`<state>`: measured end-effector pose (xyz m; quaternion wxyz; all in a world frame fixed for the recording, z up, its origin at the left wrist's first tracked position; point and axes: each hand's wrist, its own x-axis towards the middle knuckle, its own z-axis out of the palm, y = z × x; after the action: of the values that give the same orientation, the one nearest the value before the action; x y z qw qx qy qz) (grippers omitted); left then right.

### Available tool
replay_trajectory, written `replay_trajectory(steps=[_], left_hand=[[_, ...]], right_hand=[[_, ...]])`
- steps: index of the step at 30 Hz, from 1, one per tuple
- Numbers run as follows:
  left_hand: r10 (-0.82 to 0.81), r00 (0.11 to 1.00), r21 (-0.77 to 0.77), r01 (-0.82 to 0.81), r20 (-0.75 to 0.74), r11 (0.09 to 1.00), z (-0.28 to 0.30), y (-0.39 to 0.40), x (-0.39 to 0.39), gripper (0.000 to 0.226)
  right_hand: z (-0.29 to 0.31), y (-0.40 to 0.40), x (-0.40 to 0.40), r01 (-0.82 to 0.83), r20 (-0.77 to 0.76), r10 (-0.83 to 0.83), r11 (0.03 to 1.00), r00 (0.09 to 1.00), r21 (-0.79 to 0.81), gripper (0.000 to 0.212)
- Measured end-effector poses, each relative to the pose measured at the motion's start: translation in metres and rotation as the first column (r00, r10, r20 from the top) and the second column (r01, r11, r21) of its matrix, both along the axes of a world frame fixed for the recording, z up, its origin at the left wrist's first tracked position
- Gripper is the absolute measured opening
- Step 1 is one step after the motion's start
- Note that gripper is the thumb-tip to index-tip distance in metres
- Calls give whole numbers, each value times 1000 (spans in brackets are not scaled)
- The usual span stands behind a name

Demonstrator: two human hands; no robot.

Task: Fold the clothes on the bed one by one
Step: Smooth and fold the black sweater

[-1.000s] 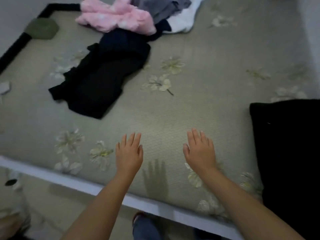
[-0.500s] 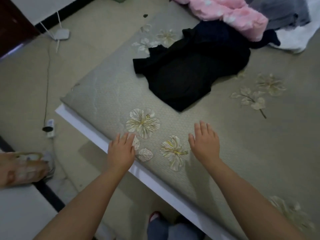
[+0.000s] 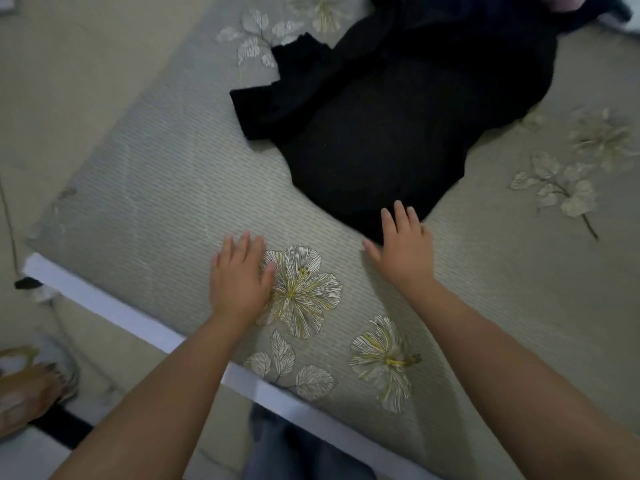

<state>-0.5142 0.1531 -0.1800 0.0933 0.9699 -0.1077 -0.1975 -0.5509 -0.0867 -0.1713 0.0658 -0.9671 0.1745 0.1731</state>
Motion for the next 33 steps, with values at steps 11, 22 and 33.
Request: replay_trajectory(steps=[11, 22, 33], left_hand=[[-98, 989, -86, 89, -110, 992, -25, 9, 16, 59], [-711, 702, -222, 687, -44, 692, 58, -15, 53, 40], [-637, 529, -545, 342, -561, 765, 119, -20, 81, 25]], right_hand=[[3, -11, 10, 203, 23, -211, 963, 977, 179, 23], [105, 59, -94, 558, -438, -465, 154, 769, 816, 29], [135, 20, -109, 678, -636, -267, 105, 724, 728, 7]])
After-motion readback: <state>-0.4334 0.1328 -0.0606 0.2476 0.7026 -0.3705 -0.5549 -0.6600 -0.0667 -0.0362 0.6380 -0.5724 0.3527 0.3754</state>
